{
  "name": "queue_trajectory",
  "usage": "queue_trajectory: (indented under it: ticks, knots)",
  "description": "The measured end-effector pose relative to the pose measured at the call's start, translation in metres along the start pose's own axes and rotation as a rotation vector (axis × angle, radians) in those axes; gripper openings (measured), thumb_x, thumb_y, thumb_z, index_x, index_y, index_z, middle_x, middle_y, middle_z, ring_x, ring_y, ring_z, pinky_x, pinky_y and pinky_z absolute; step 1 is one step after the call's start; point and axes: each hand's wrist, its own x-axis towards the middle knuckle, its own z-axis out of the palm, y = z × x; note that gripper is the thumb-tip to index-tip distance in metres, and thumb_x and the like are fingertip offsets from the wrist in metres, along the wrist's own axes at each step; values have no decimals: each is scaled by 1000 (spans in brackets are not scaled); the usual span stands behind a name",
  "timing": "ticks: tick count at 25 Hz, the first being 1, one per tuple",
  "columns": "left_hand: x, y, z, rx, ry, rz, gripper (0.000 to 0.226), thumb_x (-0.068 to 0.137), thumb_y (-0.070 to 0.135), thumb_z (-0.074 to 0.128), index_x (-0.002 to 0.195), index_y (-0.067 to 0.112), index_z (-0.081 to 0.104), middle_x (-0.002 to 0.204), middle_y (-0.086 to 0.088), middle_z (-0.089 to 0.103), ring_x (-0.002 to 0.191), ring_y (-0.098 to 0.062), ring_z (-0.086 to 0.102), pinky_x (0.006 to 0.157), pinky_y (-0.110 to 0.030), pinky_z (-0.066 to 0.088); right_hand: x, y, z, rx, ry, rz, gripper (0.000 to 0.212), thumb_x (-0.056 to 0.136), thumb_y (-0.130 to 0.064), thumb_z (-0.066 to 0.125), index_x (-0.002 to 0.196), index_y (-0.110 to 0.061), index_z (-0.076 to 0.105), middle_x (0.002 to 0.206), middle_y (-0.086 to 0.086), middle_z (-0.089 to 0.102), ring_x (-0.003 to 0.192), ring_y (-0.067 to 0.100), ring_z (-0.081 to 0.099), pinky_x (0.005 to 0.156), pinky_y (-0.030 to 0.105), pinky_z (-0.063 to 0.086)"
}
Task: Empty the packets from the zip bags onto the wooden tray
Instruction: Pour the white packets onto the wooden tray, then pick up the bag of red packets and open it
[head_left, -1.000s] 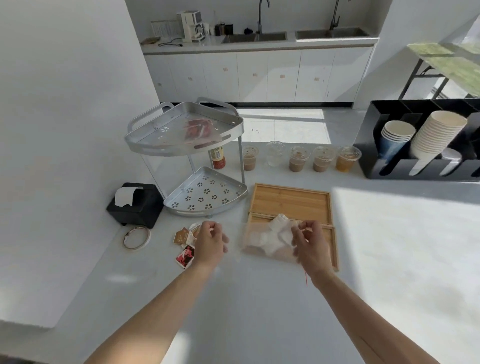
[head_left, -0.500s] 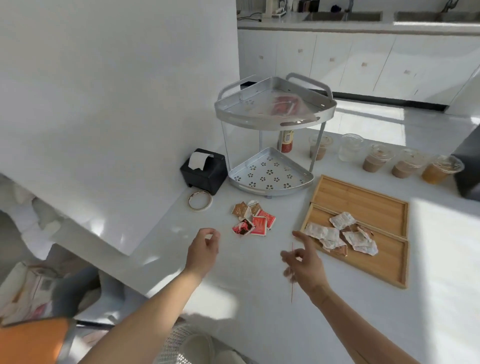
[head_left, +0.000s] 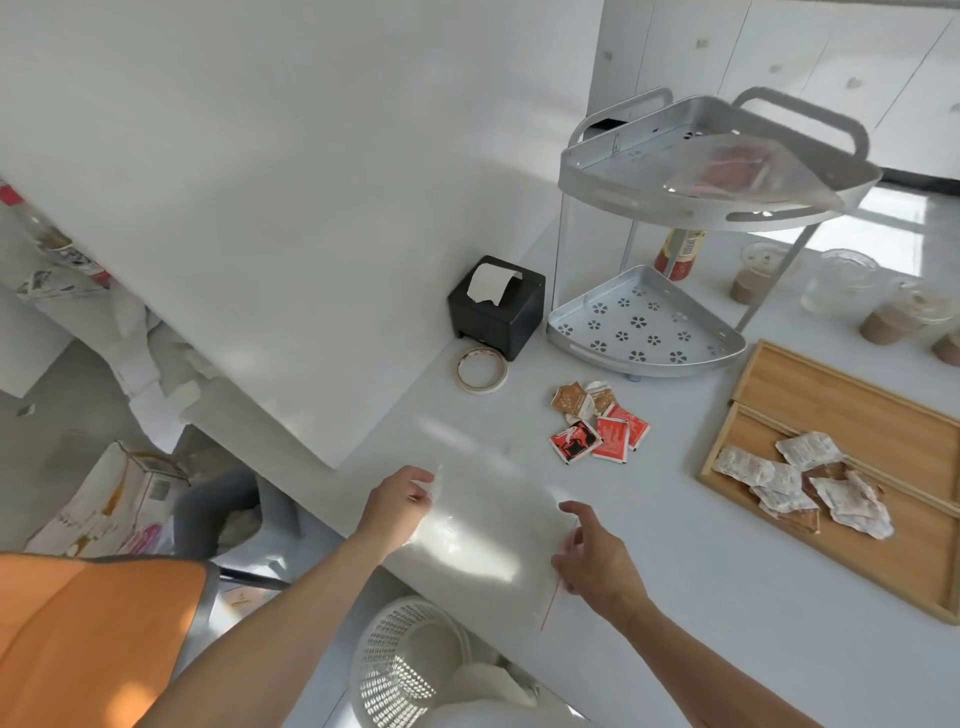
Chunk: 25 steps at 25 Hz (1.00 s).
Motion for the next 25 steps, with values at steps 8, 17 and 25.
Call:
queue_trajectory:
  ticks: [8,17,25]
  knots:
    - [10,-17,3,239,39,97,29,86,14,67,114,16,62,82,3,63,80,-16,60,72,-23,43,2,1,10,-309,84,-32,55,87,-33,59,137,-36,36,104,-8,57,88,20,64,73,34,55]
    - [11,-18,3,297,28,127,40,84,19,65,123,22,56,84,4,58,81,-16,60,73,-26,47,-2,5,8,-457,98,-98,58,91,-47,53,143,-36,28,118,-7,56,94,23,67,76,34,53]
    - [29,51,-19,290,34,308,24,80,28,71,103,29,61,91,5,59,74,-12,62,75,-34,54,3,-1,-69,-675,301,-224,48,92,-57,46,135,-34,47,125,-9,59,114,16,56,88,33,47]
